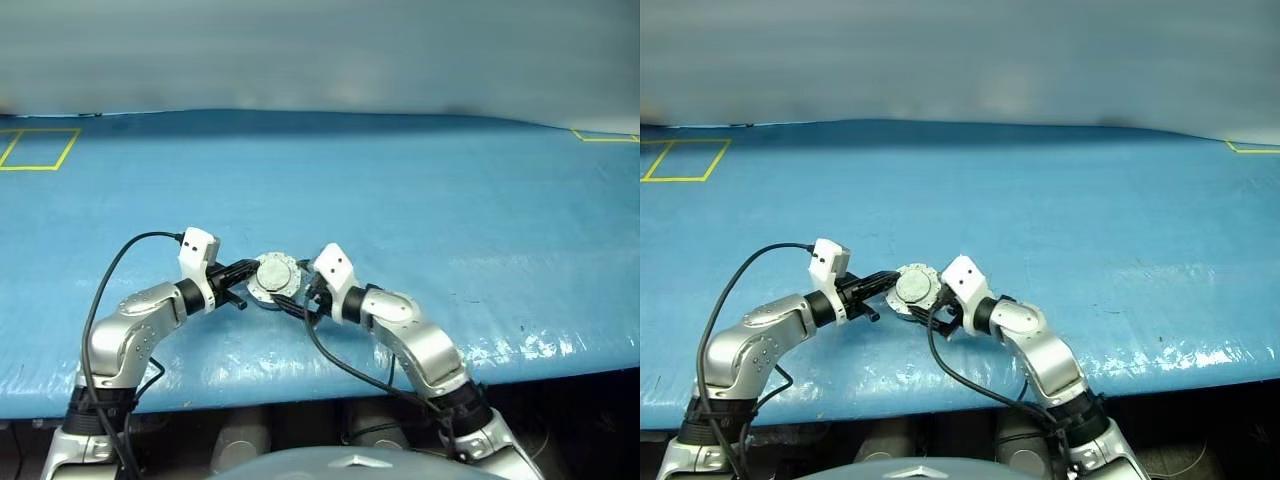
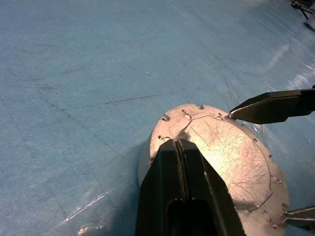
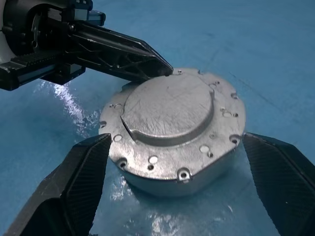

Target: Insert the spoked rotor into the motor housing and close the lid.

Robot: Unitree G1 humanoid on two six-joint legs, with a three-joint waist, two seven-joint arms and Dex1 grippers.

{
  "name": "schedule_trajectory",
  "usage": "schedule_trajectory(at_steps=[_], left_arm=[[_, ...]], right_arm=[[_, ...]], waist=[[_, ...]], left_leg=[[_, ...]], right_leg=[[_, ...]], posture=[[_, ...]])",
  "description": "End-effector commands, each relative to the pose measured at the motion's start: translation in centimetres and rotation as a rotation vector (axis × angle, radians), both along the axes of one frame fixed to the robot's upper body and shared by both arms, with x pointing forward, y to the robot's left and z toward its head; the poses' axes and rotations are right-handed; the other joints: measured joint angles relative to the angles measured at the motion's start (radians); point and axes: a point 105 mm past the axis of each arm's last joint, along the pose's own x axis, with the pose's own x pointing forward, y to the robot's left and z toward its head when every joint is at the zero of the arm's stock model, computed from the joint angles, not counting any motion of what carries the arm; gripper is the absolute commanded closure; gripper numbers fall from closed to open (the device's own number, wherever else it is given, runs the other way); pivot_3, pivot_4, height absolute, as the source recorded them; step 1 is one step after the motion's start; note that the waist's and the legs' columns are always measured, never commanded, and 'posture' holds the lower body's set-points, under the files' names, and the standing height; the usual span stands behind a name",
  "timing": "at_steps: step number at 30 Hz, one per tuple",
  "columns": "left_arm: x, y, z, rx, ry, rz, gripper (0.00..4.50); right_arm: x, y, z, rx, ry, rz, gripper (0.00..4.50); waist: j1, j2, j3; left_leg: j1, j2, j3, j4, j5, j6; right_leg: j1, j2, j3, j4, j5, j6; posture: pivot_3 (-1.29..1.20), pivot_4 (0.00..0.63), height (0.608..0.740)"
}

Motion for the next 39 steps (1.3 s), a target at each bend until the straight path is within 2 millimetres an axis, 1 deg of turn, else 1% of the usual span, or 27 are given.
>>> schedule_trajectory(at_steps=[1,3,5,6,8,11,15,19,22,29,34,37,38,39], left_arm=[[-0.5,-0.5,0.0,0.003,-0.001,-0.039,4.50],[-0.4,-0.5,0.0,0.008,-0.003,-0.040,4.50],[-0.3,-0.5,0.0,0.010,-0.004,-0.041,4.50],[-0.3,-0.5,0.0,0.010,-0.004,-0.042,4.50],[-0.4,-0.6,0.0,0.008,-0.005,-0.048,4.50],[-0.4,-0.7,0.1,0.008,-0.005,-0.051,4.50],[-0.5,-0.5,0.0,0.011,-0.002,-0.047,4.50],[-0.5,-0.5,0.0,0.013,-0.001,-0.042,4.50],[-0.5,-0.5,-0.1,0.014,0.000,-0.040,4.50],[-0.6,-0.4,-0.2,0.016,0.005,-0.038,4.50],[-0.6,-0.4,-0.2,0.017,0.007,-0.040,4.50],[-0.7,-0.5,-0.2,0.018,0.008,-0.041,4.50],[-0.7,-0.5,-0.3,0.019,0.009,-0.042,4.50],[-0.7,-0.5,-0.3,0.019,0.010,-0.042,4.50]], right_arm=[[0.4,-1.6,0.8,0.132,0.121,-0.130,0.02],[0.6,-2.1,0.1,0.205,0.237,-0.208,0.02],[0.7,-2.0,-0.5,0.258,0.310,-0.255,0.02],[0.7,-1.7,-0.6,0.282,0.337,-0.261,0.02],[0.7,-0.8,-0.5,0.382,0.423,-0.269,0.02],[0.7,0.0,-0.5,0.447,0.496,-0.270,0.02],[-0.1,1.8,-0.7,0.538,0.629,-0.220,0.02],[-0.7,2.8,-1.1,0.641,0.773,-0.194,0.02],[-1.0,3.4,-1.0,0.684,0.836,-0.167,0.02],[-1.2,4.5,-0.5,0.729,0.910,-0.128,0.02],[-1.3,4.7,-0.8,0.727,0.945,-0.128,0.02],[-1.6,4.7,-1.4,0.700,0.963,-0.127,0.66],[-1.6,4.7,-1.5,0.698,0.969,-0.127,0.94],[-1.7,4.7,-1.6,0.699,0.974,-0.128,1.32]], waist=[[-0.001,0.000,0.000],[-0.002,0.000,0.001],[-0.003,0.000,0.001],[-0.004,0.000,0.001],[-0.004,0.001,0.001],[-0.003,0.001,0.001],[-0.006,0.001,0.001],[-0.008,0.000,0.000],[-0.011,0.000,-0.001],[-0.018,0.000,-0.001],[-0.019,0.000,-0.002],[-0.019,0.000,-0.002],[-0.019,0.000,-0.002],[-0.019,0.000,-0.002]], left_leg=[[-0.001,0.000,0.000,0.000,0.000,0.000],[-0.001,0.001,0.000,0.000,0.000,0.000],[-0.001,0.001,-0.001,0.000,0.000,0.000],[-0.002,0.001,0.000,0.000,0.000,0.000],[-0.002,0.001,0.000,-0.001,0.000,0.000],[-0.002,0.000,-0.001,-0.002,0.000,0.000],[-0.002,0.000,-0.002,-0.003,0.000,0.000],[-0.002,0.000,-0.002,-0.006,0.000,0.001],[-0.002,0.000,-0.003,-0.007,0.000,0.001],[-0.002,0.000,-0.003,-0.008,0.000,0.001],[-0.001,0.000,-0.003,-0.008,0.000,0.001],[-0.001,0.001,-0.003,-0.008,0.000,0.001],[-0.001,0.001,-0.003,-0.008,0.000,0.001],[-0.002,0.001,-0.003,-0.008,0.000,0.001]], right_leg=[[0.000,0.000,0.000,0.000,0.000,0.000],[-0.001,0.000,0.000,0.000,0.000,0.000],[-0.002,0.001,0.000,0.001,0.000,0.000],[-0.002,0.001,0.000,0.000,0.000,0.000],[-0.002,0.001,0.000,0.000,0.000,0.000],[-0.001,0.000,0.000,-0.002,0.000,0.000],[0.001,0.000,-0.001,-0.008,0.001,0.001],[0.001,0.001,-0.001,-0.010,0.001,0.002],[0.001,0.001,-0.001,-0.010,0.001,0.001],[0.002,0.002,-0.001,-0.010,0.001,0.001],[0.002,0.002,-0.001,-0.010,0.001,0.002],[0.002,0.002,-0.001,-0.010,0.001,0.002],[0.002,0.002,-0.001,-0.010,0.001,0.002],[0.002,0.002,-0.001,-0.010,0.002,0.002]], posture=[[0.00,0.150,0.740],[0.00,0.150,0.740],[0.00,0.150,0.740],[0.00,0.150,0.740],[0.00,0.150,0.740],[0.00,0.150,0.740],[0.00,0.150,0.740],[0.00,0.150,0.740],[0.00,0.150,0.740],[0.00,0.150,0.740],[0.00,0.150,0.740],[0.00,0.150,0.740],[0.00,0.150,0.740],[0.00,0.150,0.740]])
